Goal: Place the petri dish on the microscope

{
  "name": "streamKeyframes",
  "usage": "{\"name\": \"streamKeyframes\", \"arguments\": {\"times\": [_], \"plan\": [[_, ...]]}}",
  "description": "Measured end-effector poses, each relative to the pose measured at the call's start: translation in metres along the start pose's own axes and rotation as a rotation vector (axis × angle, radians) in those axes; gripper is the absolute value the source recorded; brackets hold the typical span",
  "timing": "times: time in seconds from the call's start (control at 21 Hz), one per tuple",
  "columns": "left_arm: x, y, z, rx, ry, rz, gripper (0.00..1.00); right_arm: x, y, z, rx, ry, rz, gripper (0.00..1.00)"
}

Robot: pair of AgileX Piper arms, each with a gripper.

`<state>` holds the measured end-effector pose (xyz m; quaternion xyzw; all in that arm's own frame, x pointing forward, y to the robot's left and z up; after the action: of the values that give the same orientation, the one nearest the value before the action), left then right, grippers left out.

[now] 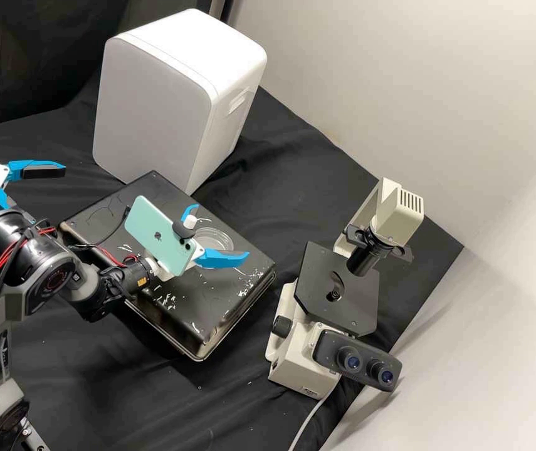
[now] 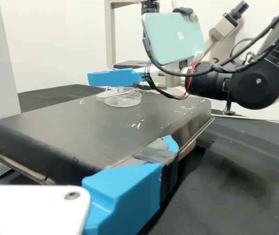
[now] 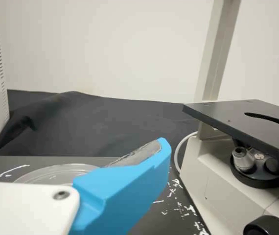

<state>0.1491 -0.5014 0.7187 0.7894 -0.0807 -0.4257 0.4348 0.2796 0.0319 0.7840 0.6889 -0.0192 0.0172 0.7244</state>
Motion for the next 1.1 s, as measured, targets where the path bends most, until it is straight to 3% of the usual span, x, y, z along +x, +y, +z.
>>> {"name": "streamKeyframes", "arguments": {"times": [0.1,0.24,0.38,0.86,0.91,1.1], "plan": [[0.0,0.0001,0.0,0.0,0.003,0.002,1.0,0.001,-0.005,0.001,-0.003,-0.003,-0.015,1.0],[0.0,0.0003,-0.001,0.019,0.006,0.003,1.0,0.003,-0.012,0.004,-0.011,-0.018,-0.037,1.0],[0.0,-0.0007,-0.001,0.016,0.007,-0.002,1.0,0.006,-0.015,0.006,-0.031,-0.024,-0.042,1.0],[0.001,-0.0006,-0.001,0.014,0.009,-0.001,1.0,0.008,-0.017,0.008,-0.029,-0.041,-0.051,1.0],[0.001,-0.0006,-0.001,0.014,0.009,-0.001,1.0,0.008,-0.017,0.008,-0.029,-0.041,-0.051,0.0],[0.001,-0.0006,-0.001,0.014,0.009,-0.001,1.0,0.008,-0.017,0.008,-0.029,-0.041,-0.051,0.0]]}}
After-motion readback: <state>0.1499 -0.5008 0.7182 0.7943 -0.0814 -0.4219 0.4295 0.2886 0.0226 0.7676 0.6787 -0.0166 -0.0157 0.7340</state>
